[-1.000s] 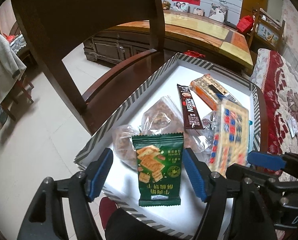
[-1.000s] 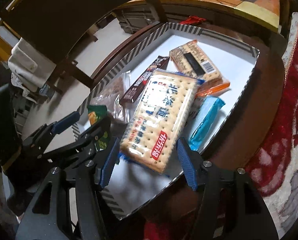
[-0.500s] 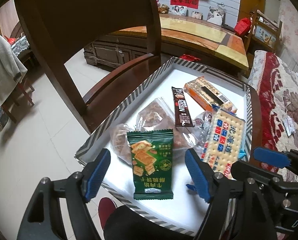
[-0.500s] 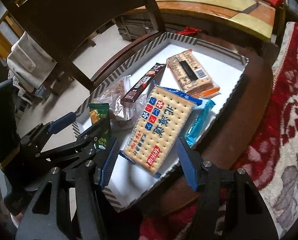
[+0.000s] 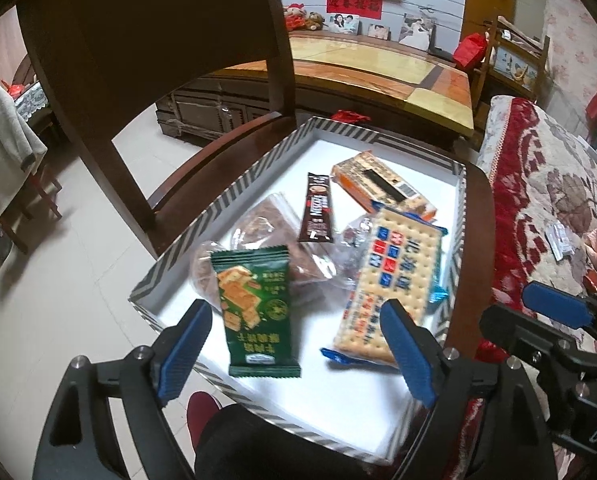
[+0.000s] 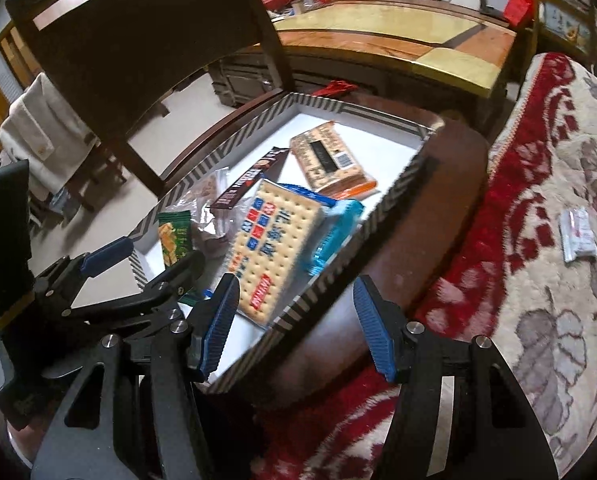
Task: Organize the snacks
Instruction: 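Move both open tools back over the snacks on the blanket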
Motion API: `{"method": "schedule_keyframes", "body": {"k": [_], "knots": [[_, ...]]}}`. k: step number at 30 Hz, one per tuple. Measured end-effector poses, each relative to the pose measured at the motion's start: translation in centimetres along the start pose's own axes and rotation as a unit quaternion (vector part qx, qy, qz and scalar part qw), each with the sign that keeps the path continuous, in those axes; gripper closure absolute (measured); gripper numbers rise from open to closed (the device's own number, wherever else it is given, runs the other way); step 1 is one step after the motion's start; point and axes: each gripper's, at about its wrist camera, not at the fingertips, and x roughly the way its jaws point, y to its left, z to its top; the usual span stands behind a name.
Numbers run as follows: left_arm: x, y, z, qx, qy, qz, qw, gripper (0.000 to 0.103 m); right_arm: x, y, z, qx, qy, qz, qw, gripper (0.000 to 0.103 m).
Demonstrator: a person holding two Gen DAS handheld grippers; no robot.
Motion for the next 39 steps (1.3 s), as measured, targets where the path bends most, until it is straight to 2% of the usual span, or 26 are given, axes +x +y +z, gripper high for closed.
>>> {"method": "schedule_keyframes", "body": {"k": [9, 22, 32, 39], "knots": [[-1.1, -2.5, -0.8, 0.019, -0.002, -0.015, 0.9997, 0.015, -1.7, -1.6, -1.7, 0.017, -0.008, -0.009, 1.000, 0.044], [-2.2, -8.0, -1.8, 0.064, 0.001, -0.054, 0.9965, 0.015, -5.5, -6.5, -4.5, 0.055, -0.025, -0.040, 0.997, 0.044], [-3.1, -13.5, -2.5, 0.104, 0.003, -0.092, 0.9904, 0.015, -7.8, -11.5, -7.3, 0.101, -0.032, -0.066, 0.992, 0.044], [-2.9, -17.5, -3.1, 0.136, 0.012, -0.123, 0.9831, 0.015, -9.1, -15.3, -9.1, 0.137, -0.036, -0.082, 0.987, 0.044]]}}
